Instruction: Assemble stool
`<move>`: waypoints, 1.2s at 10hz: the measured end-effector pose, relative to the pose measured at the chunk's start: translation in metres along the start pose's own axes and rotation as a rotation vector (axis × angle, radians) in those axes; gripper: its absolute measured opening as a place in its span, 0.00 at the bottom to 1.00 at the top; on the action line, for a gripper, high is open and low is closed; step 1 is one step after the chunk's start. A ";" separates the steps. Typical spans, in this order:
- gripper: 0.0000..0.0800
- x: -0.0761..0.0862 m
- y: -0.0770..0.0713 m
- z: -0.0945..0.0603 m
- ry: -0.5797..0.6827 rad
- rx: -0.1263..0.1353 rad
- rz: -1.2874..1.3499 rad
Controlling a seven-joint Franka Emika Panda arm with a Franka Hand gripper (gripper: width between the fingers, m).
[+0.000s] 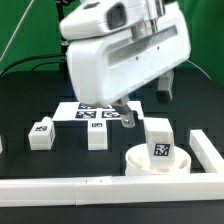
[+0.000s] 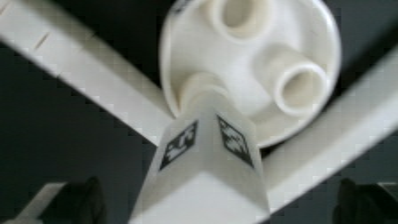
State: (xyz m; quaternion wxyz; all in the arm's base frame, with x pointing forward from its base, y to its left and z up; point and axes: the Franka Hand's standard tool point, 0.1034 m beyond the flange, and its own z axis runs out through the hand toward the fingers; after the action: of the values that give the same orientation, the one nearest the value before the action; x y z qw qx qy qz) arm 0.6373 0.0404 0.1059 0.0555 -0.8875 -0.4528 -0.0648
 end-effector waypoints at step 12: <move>0.81 0.034 0.000 0.030 -0.091 -0.071 -0.345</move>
Offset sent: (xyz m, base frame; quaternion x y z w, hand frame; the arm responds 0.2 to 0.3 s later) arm 0.0000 0.0000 0.0000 0.0000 0.0000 -0.1296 0.9916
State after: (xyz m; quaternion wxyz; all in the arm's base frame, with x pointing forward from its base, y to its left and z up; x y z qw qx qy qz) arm 0.6587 0.0722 0.0822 -0.0084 -0.8001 -0.5978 -0.0491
